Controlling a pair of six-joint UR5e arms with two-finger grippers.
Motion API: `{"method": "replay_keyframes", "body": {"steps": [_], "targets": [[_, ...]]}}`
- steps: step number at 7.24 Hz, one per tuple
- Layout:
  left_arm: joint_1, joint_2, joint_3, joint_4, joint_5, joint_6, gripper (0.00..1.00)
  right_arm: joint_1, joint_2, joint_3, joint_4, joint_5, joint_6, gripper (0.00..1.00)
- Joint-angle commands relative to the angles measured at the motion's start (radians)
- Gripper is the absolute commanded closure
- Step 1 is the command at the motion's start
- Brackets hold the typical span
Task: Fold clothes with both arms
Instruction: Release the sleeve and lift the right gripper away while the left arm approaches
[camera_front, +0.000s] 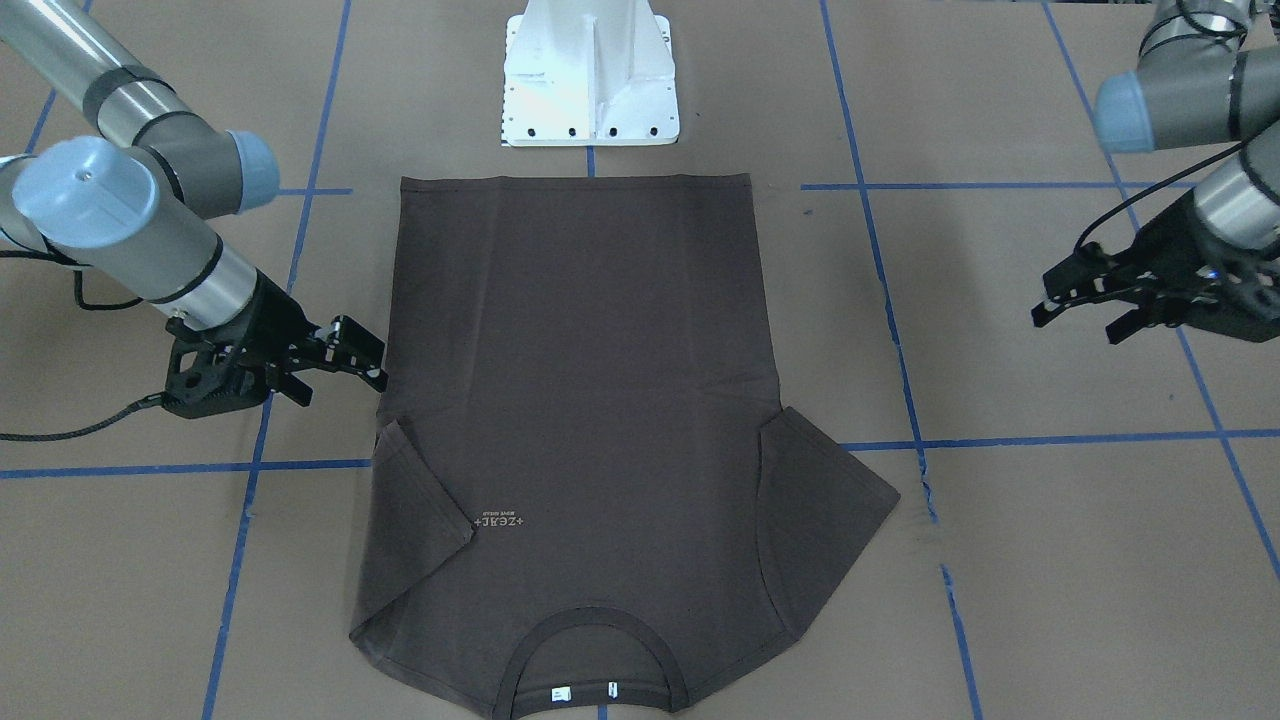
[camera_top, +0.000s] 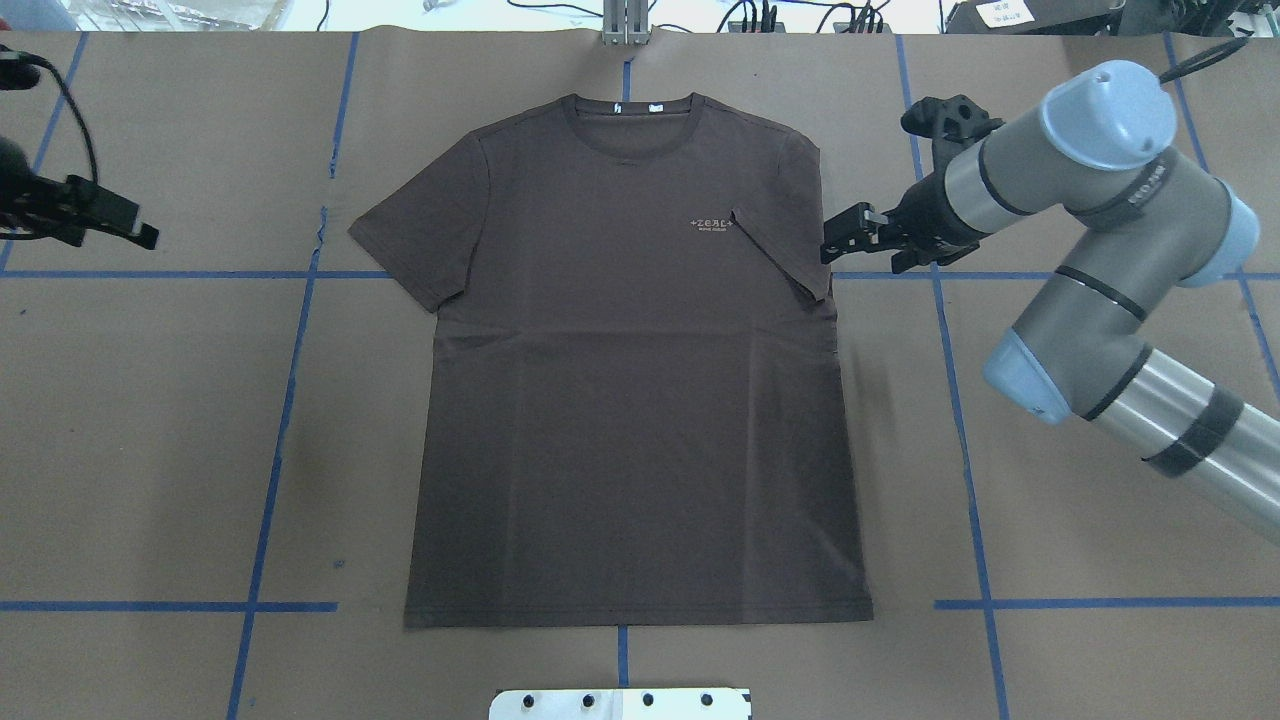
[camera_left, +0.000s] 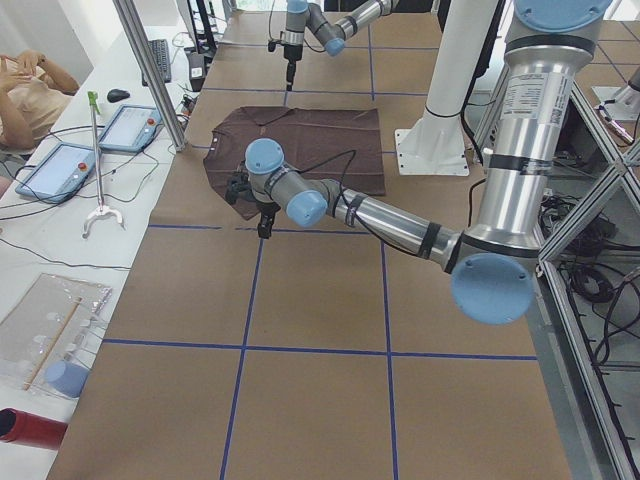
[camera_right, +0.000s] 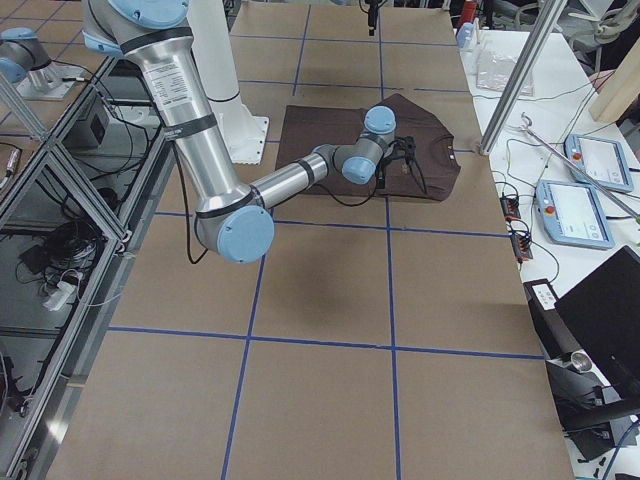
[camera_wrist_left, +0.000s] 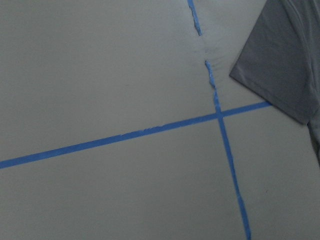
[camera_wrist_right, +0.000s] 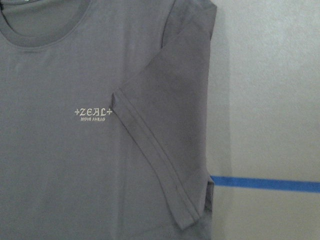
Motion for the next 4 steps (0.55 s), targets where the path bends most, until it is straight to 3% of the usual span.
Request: {"method": "replay_keyframes", "body": {"steps": [1,4], "targets": [[0.117,-0.228,0.231,-0.014,0.124,-0.139,0.00,0.092,-0.164,0.138,0.005,0.133,0.000,0.00],[0.170,-0.376,0.488,-0.142,0.225,-0.294,0.04,0.125,-0.189,0.155,0.008,0.166,0.000,0.00]]}}
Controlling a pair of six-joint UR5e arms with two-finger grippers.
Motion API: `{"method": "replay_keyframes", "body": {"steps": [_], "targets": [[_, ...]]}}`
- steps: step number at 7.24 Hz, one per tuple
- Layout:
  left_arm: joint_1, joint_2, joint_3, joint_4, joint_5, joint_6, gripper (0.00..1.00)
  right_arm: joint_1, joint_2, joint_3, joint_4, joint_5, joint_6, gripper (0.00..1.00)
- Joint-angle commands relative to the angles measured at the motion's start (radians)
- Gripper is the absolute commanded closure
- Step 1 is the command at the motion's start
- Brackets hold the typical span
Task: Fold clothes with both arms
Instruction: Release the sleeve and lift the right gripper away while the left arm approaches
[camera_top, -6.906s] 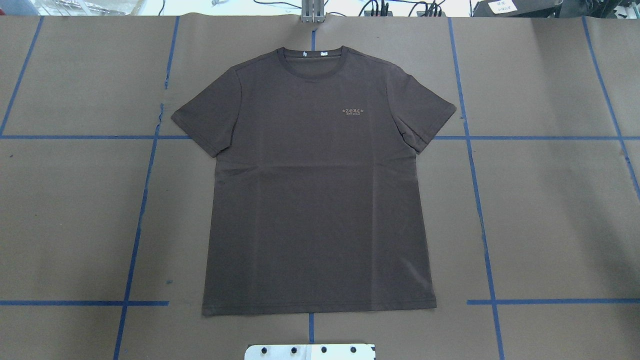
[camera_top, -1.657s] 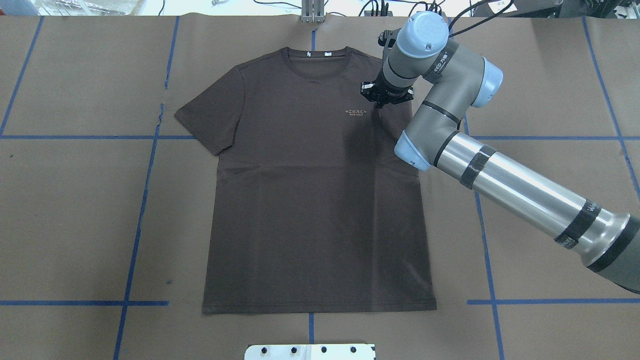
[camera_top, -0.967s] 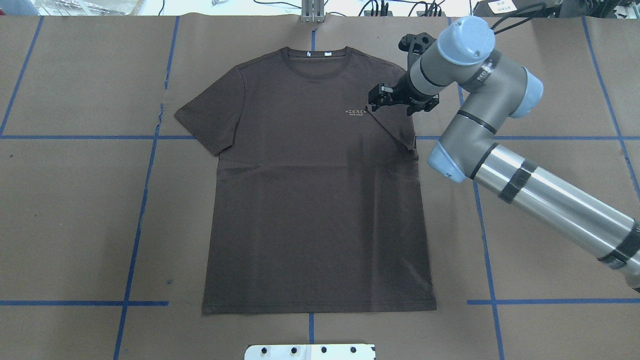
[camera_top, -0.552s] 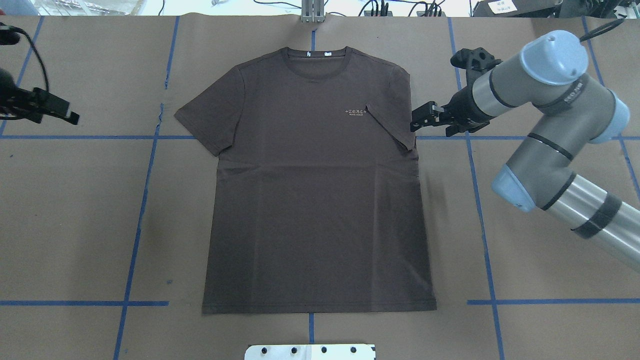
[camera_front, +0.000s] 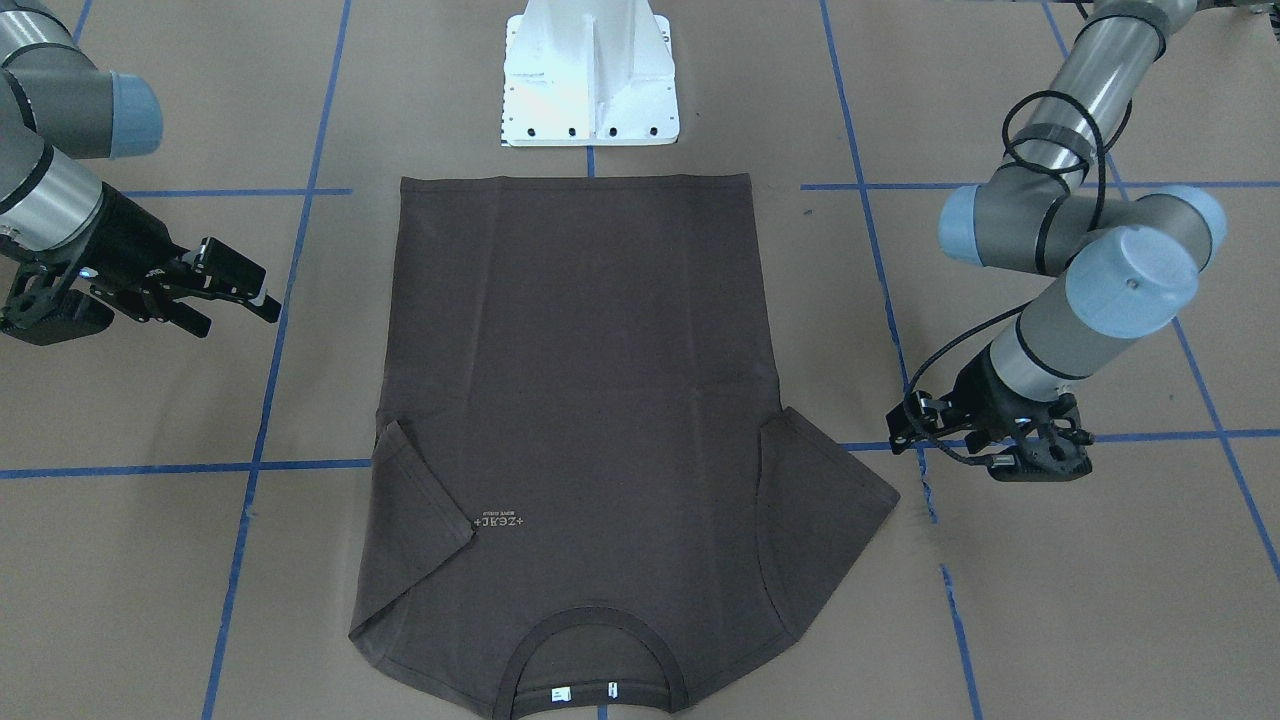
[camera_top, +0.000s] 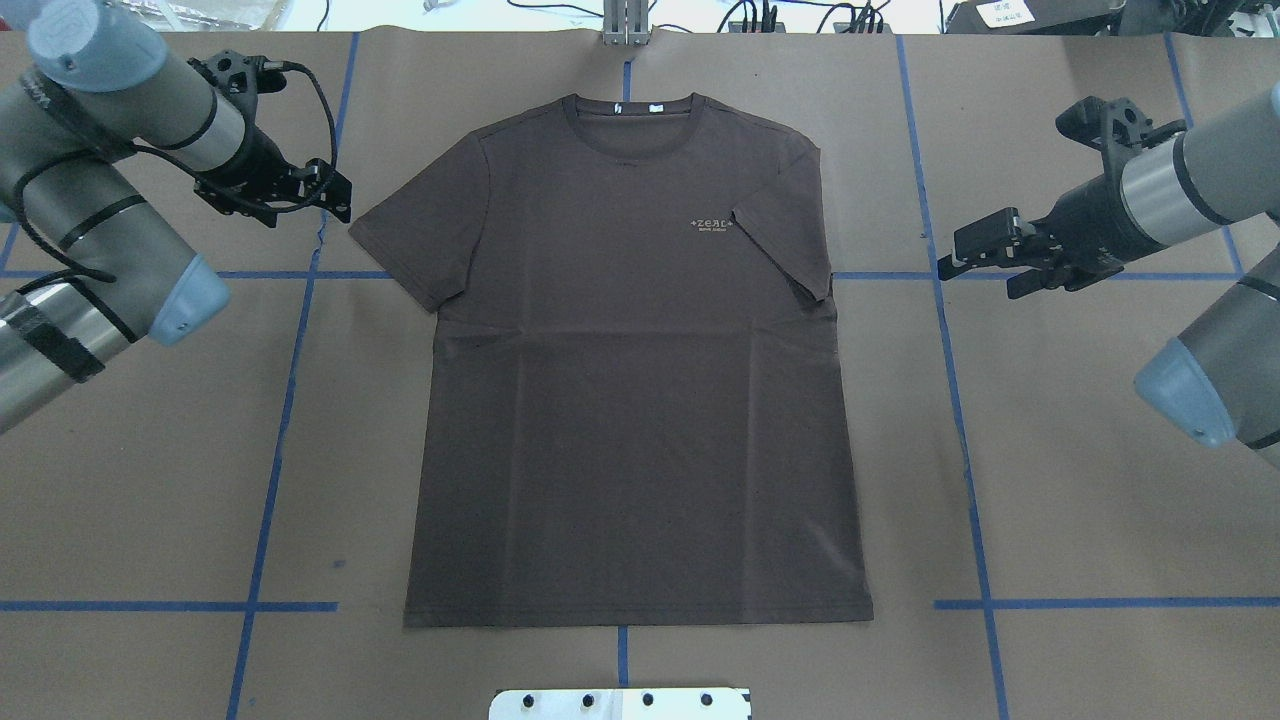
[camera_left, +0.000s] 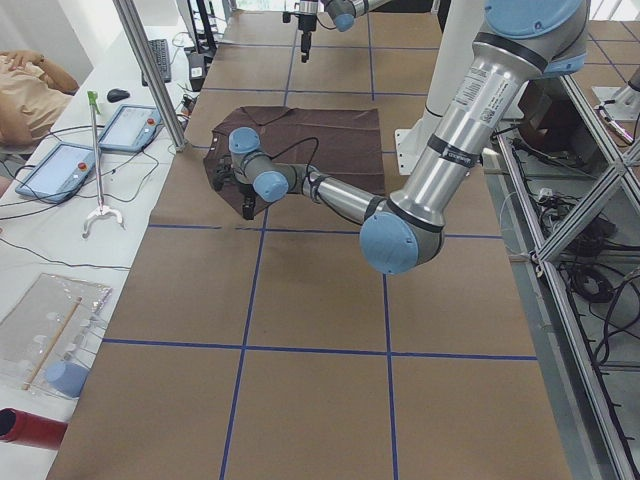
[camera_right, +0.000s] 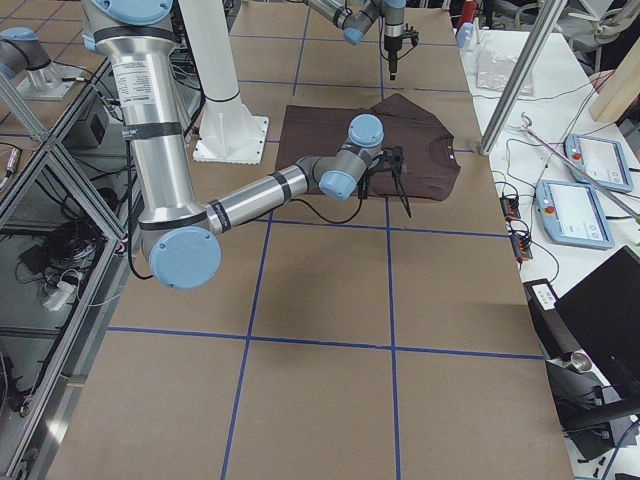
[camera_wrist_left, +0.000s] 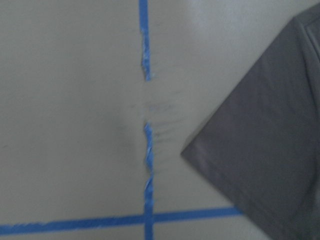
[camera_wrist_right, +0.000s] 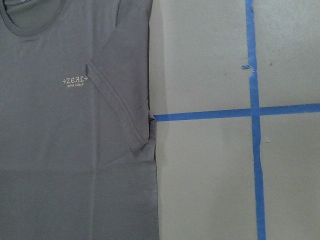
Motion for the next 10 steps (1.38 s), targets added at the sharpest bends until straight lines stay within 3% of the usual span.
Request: {"method": "replay_keyframes", "body": {"steps": [1,4,6,9,10], "targets": [[0.057,-0.077,0.123,-0.037,0.085,-0.083,0.09,0.008,-0.028,0.020,0.019,-0.003,0.003,0.00],[0.071,-0.088,0.161,-0.041,0.124,-0.081,0.21,0.011,-0.017,0.022,0.023,0.000,0.094,0.00],[0.071,-0.089,0.163,-0.041,0.124,-0.084,0.36,0.010,-0.015,0.024,0.024,0.000,0.116,0.06],[0.071,-0.094,0.172,-0.041,0.124,-0.076,1.00,0.010,-0.015,0.027,0.026,-0.001,0.116,0.06],[0.071,-0.095,0.171,-0.041,0.122,-0.065,1.00,0.011,-0.015,0.027,0.026,-0.001,0.116,0.06]]}}
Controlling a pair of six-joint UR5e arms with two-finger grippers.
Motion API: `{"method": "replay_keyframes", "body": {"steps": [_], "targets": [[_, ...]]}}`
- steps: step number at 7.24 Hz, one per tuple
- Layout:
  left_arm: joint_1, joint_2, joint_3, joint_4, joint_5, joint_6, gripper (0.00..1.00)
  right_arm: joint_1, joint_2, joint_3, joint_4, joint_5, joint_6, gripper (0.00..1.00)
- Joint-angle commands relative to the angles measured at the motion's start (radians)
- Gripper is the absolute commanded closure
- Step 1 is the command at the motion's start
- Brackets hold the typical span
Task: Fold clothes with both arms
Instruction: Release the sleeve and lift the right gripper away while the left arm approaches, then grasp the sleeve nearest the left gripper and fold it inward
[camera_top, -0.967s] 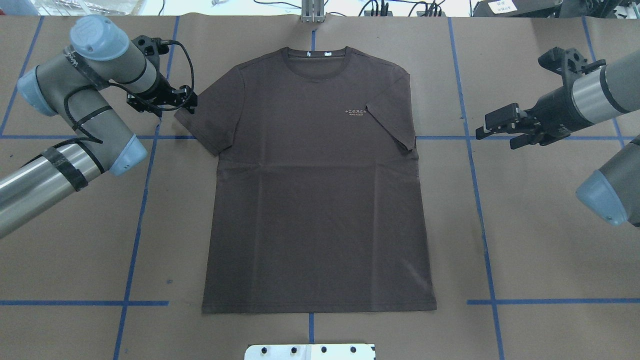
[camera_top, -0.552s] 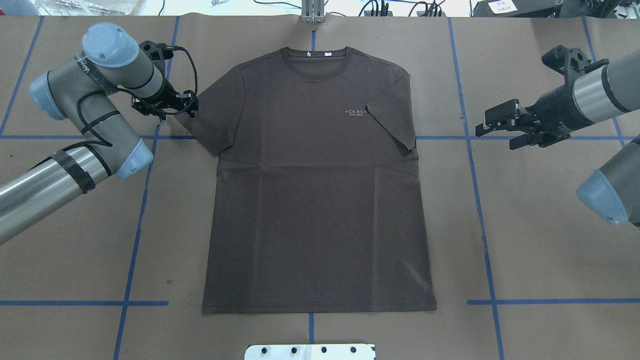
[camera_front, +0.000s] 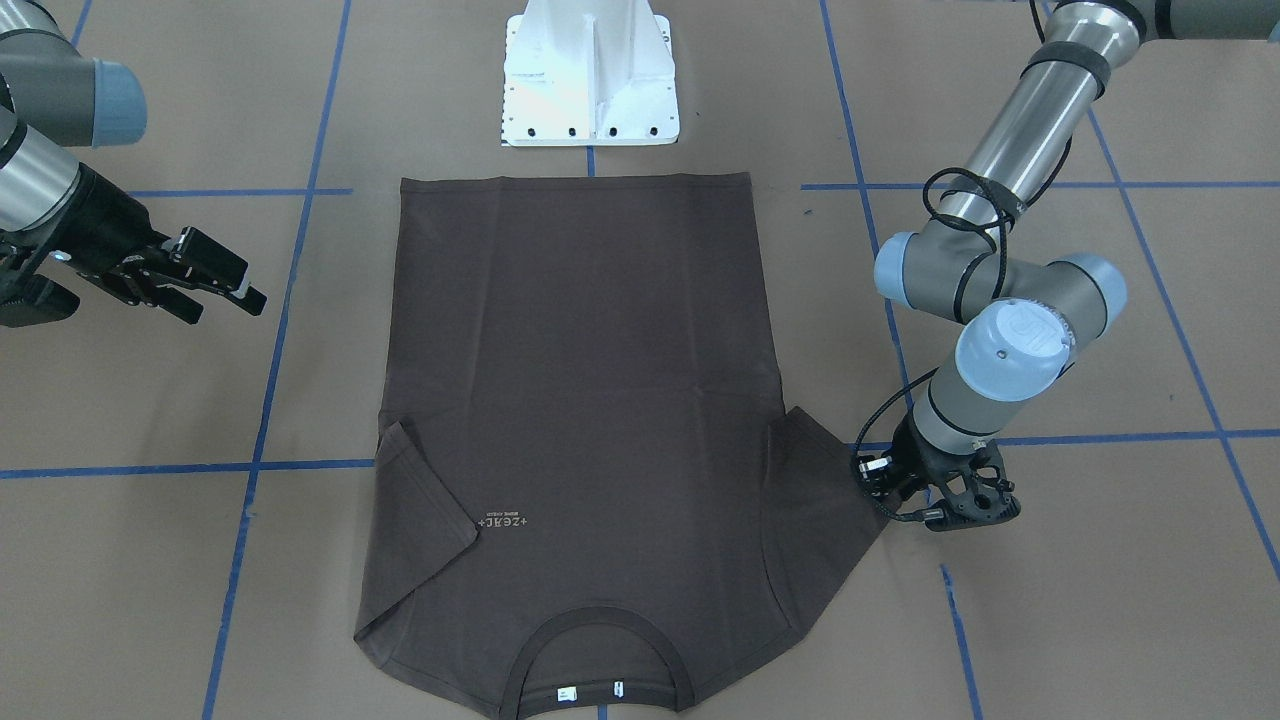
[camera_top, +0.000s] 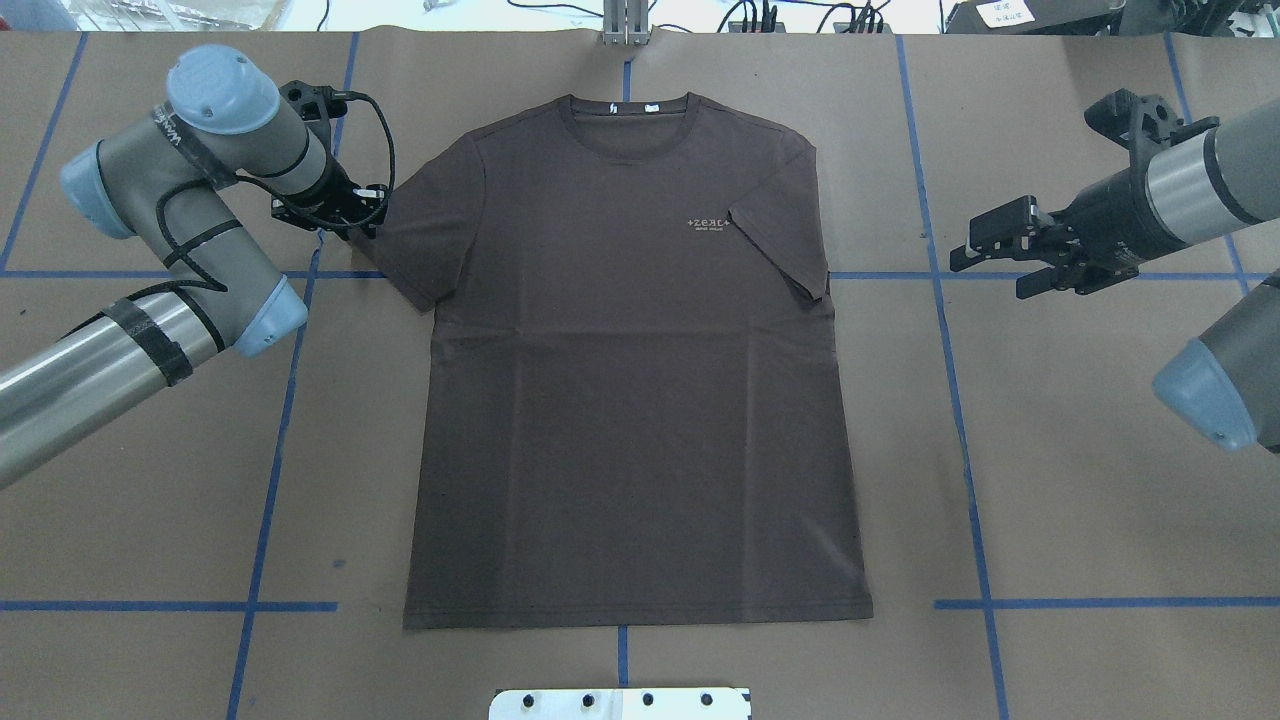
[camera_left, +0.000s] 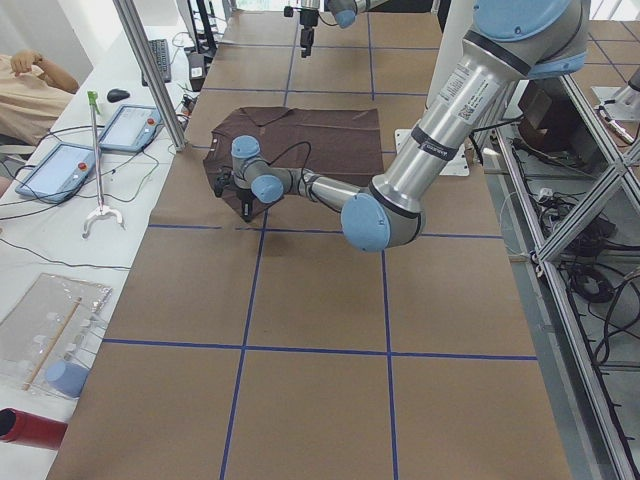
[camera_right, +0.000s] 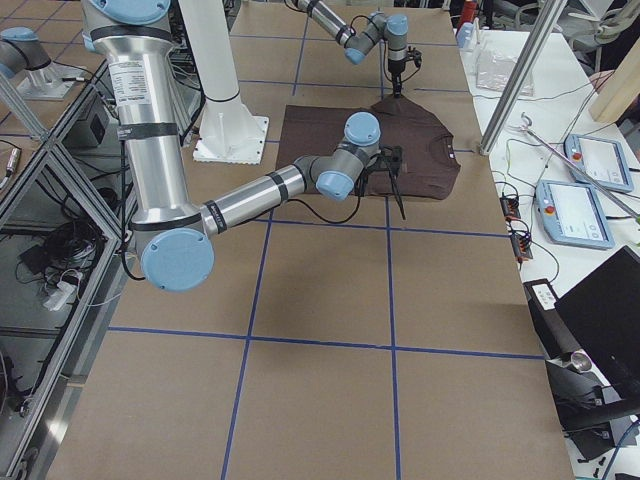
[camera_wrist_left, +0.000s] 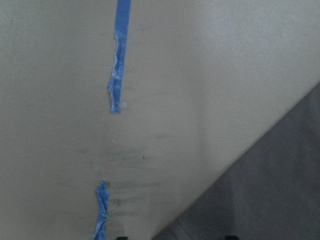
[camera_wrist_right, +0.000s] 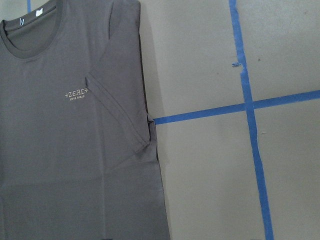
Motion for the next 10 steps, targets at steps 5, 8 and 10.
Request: {"method": "replay_keyframes", "body": {"steps": [5,8,10], "targets": [[-0.006,-0.071,-0.030,0.019,-0.013,-0.052,1.00,0.001,-0.005,-0.005,-0.001,-0.008,0.006,0.05],[0.031,-0.161,-0.023,0.089,-0.001,-0.138,1.00,-0.001,-0.002,-0.009,-0.001,-0.009,0.010,0.02],[0.126,-0.217,-0.007,0.083,0.066,-0.241,1.00,-0.001,-0.001,-0.021,0.058,-0.038,0.010,0.01]]}}
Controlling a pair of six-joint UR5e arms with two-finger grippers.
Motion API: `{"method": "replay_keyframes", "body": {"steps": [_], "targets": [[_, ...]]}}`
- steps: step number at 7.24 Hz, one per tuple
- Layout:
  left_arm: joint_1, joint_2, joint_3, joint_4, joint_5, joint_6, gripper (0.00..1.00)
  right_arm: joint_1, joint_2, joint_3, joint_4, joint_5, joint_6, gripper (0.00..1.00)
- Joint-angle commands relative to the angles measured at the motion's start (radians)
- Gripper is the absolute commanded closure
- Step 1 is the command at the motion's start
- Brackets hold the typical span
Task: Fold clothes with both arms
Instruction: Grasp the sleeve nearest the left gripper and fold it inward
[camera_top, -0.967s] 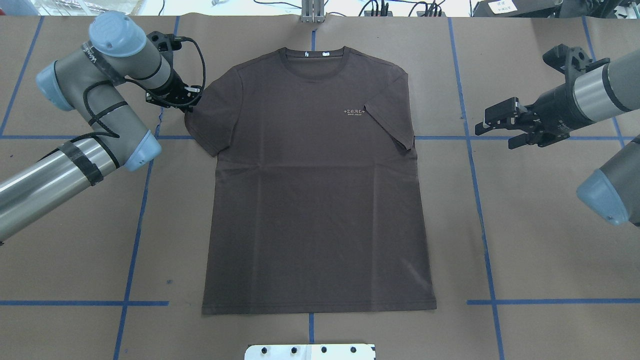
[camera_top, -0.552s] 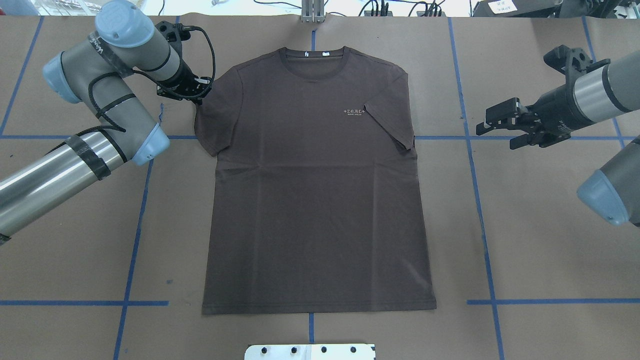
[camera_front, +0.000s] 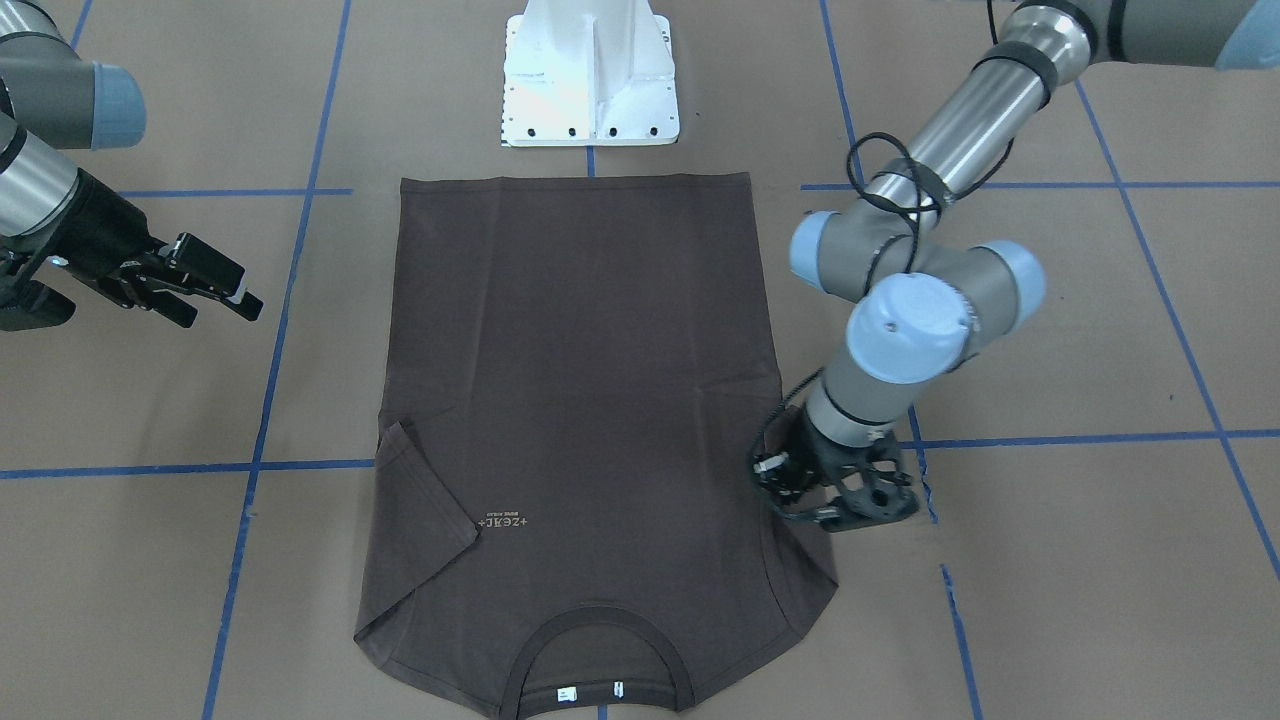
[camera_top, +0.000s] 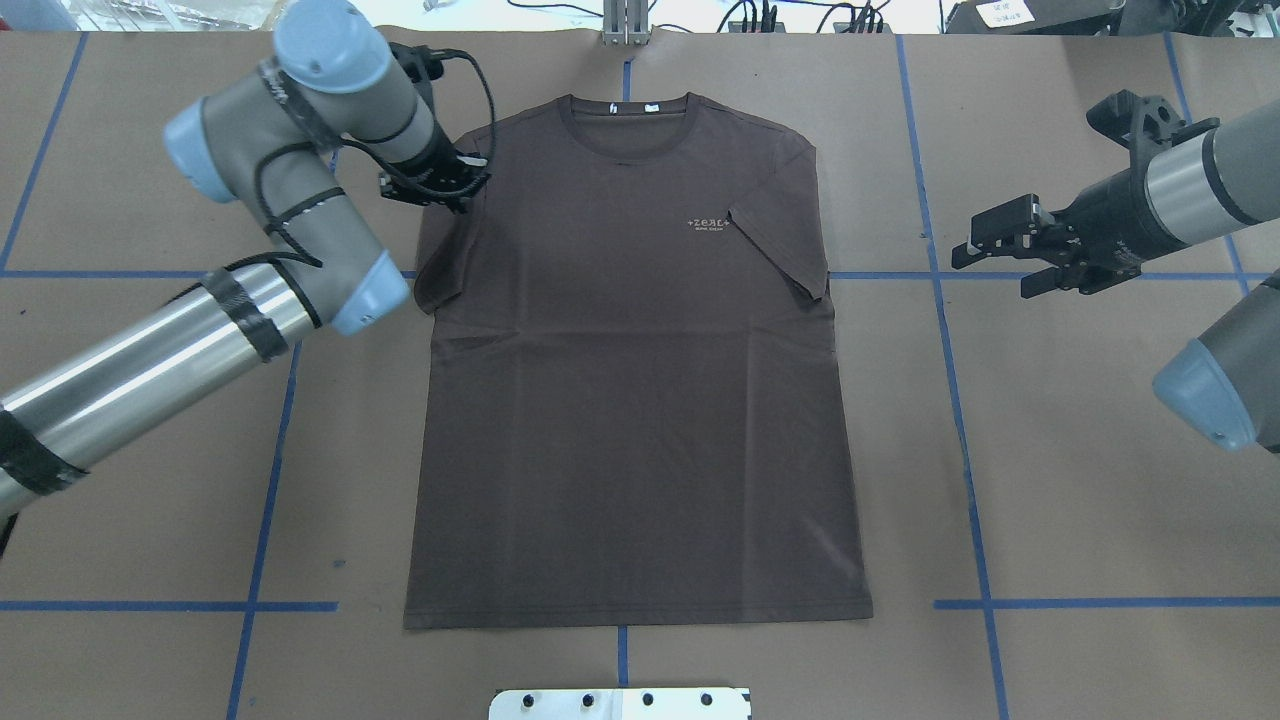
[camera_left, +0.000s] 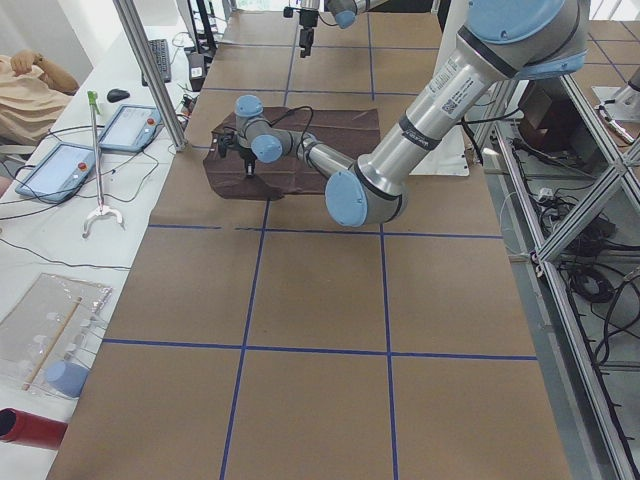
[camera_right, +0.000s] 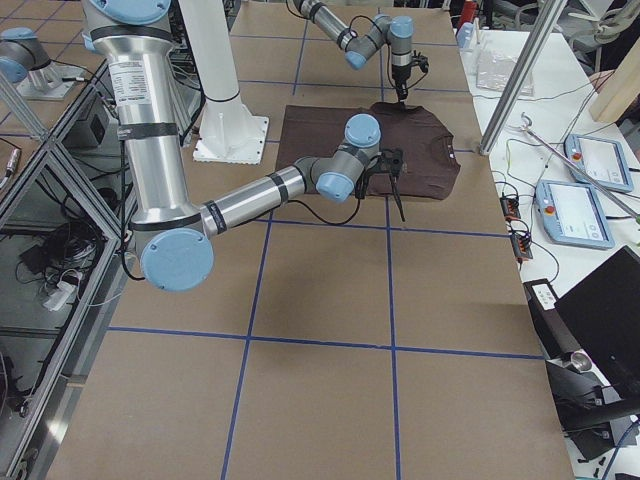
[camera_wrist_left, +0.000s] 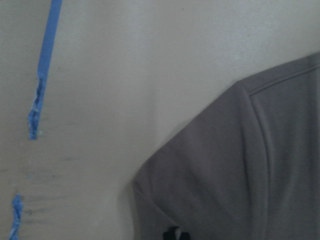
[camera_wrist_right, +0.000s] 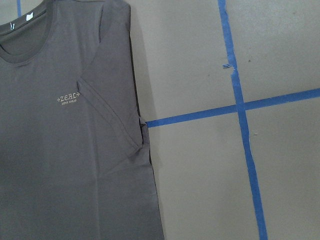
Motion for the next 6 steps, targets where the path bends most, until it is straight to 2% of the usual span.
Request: {"method": "replay_keyframes", "body": {"steps": [1,2,4,6], "targets": [[0.074,-0.038,0.008,-0.004,0.066,-0.083,1.00,0.000,0.000,-0.022,0.072,-0.024,0.000,0.01],[0.080,-0.040,0.016,-0.008,0.068,-0.112,1.00,0.000,0.000,-0.024,0.072,-0.024,0.000,0.01],[0.077,-0.078,0.089,-0.060,0.130,-0.134,1.00,0.000,0.000,-0.024,0.072,-0.024,0.005,0.01],[0.047,-0.083,0.114,-0.096,0.132,-0.163,1.00,0.000,0.000,-0.024,0.072,-0.024,0.005,0.01]]}}
